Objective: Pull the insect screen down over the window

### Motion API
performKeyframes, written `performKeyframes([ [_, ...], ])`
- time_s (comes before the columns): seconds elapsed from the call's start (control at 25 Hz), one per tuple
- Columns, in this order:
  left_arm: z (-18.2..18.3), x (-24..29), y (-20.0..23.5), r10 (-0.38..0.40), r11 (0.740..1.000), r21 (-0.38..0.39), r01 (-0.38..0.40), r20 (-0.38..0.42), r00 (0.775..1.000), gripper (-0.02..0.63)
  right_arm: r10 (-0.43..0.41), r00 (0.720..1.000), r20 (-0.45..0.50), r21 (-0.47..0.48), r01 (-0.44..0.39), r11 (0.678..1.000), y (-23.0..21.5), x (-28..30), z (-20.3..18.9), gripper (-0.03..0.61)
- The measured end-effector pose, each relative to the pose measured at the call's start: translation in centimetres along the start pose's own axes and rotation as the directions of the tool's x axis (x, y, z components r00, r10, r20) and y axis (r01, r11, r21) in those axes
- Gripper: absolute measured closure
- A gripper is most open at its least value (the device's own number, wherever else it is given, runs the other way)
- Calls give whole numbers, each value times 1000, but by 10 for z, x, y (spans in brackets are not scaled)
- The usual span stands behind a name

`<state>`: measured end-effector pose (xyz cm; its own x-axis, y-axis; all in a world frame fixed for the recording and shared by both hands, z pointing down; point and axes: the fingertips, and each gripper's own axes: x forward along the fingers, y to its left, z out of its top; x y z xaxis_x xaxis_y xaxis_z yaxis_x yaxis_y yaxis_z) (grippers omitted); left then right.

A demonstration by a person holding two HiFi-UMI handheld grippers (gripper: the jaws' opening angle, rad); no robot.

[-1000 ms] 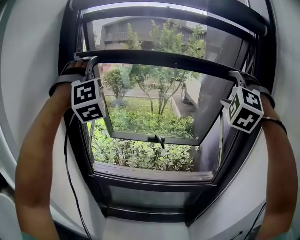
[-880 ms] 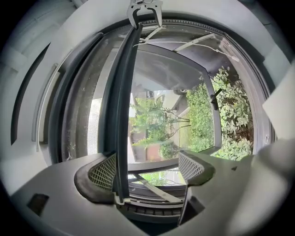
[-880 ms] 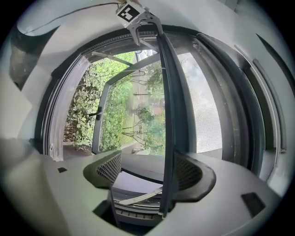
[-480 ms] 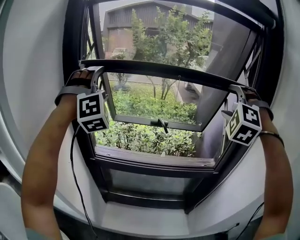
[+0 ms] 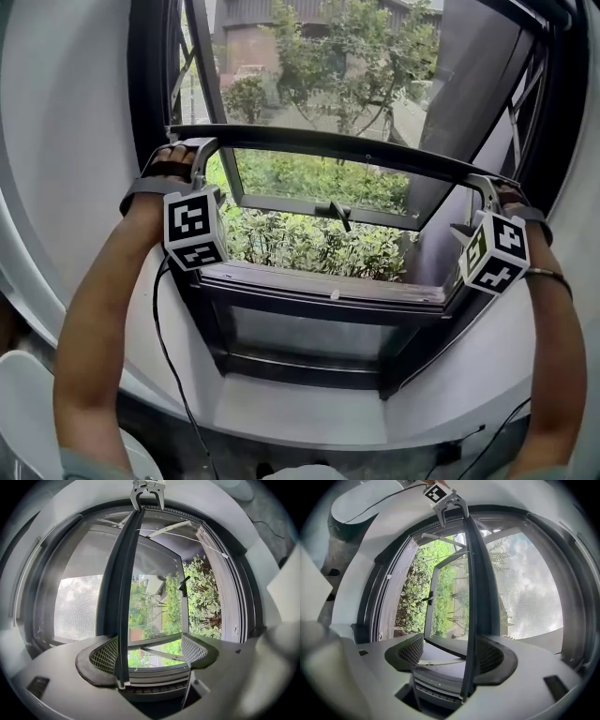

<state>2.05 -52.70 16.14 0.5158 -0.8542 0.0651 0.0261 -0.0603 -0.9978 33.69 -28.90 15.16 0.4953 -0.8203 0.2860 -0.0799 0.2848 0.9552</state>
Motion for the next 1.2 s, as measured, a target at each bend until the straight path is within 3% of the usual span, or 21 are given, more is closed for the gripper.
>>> performKeyframes([
  [0.36,1,0,-58,-44,999,-9,44,28,999,181,51,999,19,15,-52,999,57,16,6,233],
  [0.88,2,1,-178,-210,978,-7,210,30,977,181,192,981,14,-12,-192,981,168,47,10,233],
  [1.2,4,6,-221,-251,968,-12,252,26,968,183,212,977,31,9,-212,977,209,61,12,235],
])
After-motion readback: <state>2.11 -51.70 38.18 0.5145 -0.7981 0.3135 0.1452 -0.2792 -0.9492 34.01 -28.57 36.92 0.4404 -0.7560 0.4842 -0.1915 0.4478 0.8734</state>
